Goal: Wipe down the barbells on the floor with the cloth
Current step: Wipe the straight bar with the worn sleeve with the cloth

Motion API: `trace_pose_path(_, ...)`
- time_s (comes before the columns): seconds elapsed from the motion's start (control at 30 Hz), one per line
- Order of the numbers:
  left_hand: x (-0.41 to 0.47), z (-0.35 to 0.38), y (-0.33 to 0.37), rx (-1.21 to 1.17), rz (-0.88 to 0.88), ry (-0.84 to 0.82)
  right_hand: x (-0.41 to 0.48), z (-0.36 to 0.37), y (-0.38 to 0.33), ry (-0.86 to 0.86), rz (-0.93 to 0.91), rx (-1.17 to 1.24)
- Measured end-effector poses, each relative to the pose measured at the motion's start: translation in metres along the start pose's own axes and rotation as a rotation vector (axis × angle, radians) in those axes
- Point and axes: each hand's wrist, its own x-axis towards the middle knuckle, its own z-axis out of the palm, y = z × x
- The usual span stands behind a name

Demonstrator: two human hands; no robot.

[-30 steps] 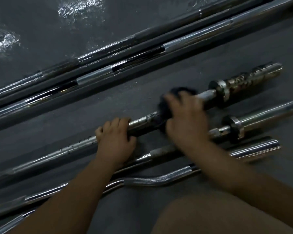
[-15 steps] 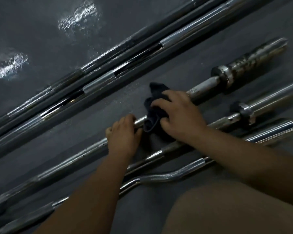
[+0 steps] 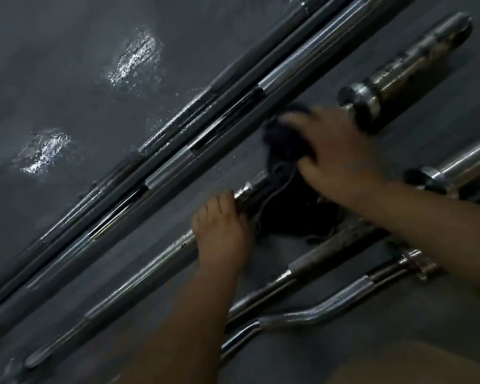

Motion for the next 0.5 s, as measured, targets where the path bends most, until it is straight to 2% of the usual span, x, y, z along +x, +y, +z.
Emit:
trace_pose_path(0.07, 0.001, 0.003, 0.001, 0.013, -0.022, -0.007, -0.007, 0.004, 0.006, 0.104, 0.173, -0.124)
trace_pose_path(0.1, 0.003, 0.001, -0.001, -0.003, -0.031, -0.030, -0.012, 0.015, -0.001, 0.107, 0.174, -0.164)
trace_pose_path(0.17, 0.008, -0.009, -0.003, -0.022, -0.031, -0.120, -0.021, 0.039, -0.026, 0.021, 0.044, -0.109)
trace_pose_path(0.2, 0.012, -0.014, -0.004, -0.029, -0.032, -0.181, -0.021, 0.045, -0.038, -0.074, -0.064, -0.059)
trace_pose_path(0.27, 0.018, -0.020, -0.005, -0.039, -0.050, -0.275, -0.014, 0.035, -0.048, -0.248, -0.267, -0.014)
trace_pose_path(0.3, 0.019, -0.022, -0.006, -0.051, -0.055, -0.289, -0.007, 0.025, -0.044, -0.256, -0.295, 0.002)
trace_pose_path(0.33, 0.019, -0.022, -0.006, -0.064, -0.048, -0.276, 0.000, 0.014, -0.036, -0.216, -0.238, 0.008)
trace_pose_path(0.43, 0.014, -0.020, -0.006, -0.071, -0.033, -0.234, 0.008, -0.007, -0.004, 0.046, 0.148, -0.024)
trace_pose_path(0.5, 0.015, -0.022, -0.006, -0.066, -0.035, -0.255, -0.006, 0.008, -0.009, 0.071, 0.191, -0.141)
